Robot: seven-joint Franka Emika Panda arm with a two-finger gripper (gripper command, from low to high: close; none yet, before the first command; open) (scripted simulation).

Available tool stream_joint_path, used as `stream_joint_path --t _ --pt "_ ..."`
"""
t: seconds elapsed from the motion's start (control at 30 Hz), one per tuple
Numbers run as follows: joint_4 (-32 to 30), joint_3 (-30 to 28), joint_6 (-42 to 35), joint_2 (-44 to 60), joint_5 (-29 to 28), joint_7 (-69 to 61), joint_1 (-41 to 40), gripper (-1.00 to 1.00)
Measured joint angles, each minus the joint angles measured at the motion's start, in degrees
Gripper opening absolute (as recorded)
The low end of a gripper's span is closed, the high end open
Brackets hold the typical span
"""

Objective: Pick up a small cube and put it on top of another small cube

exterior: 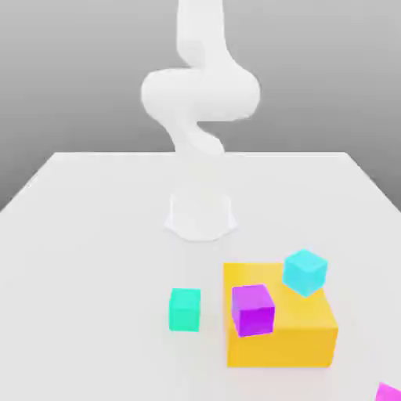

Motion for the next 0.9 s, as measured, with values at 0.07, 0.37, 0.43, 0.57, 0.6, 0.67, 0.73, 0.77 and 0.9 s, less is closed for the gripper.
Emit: stream_joint_path --t 0.07,0.37,0.43,0.57,0.6,0.67,0.73,0.77,0.9 --pt "0.9 0.1 0.8 4.4 0.2 -2.0 1.4 0.00" --pt "4.5 1.5 4.3 23.2 1.0 -10.6 6.4 0.00" --pt "5.3 2.1 5.0 27.4 1.0 -12.4 7.4 0.00" --pt "7.0 3.4 6.6 35.7 0.7 -15.8 9.4 0.00" --pt "7.4 3.7 7.0 37.7 0.5 -16.6 9.9 0.00" --pt "8.2 4.2 7.7 41.9 0.0 -18.0 11.2 0.00" --pt "9.0 4.6 8.5 46.1 -0.6 -19.4 12.1 0.00" --pt "9.4 4.8 8.8 48.2 -0.9 -20.0 12.5 0.00" --pt "11.0 6.0 10.4 56.5 -2.6 -22.5 13.9 0.00"
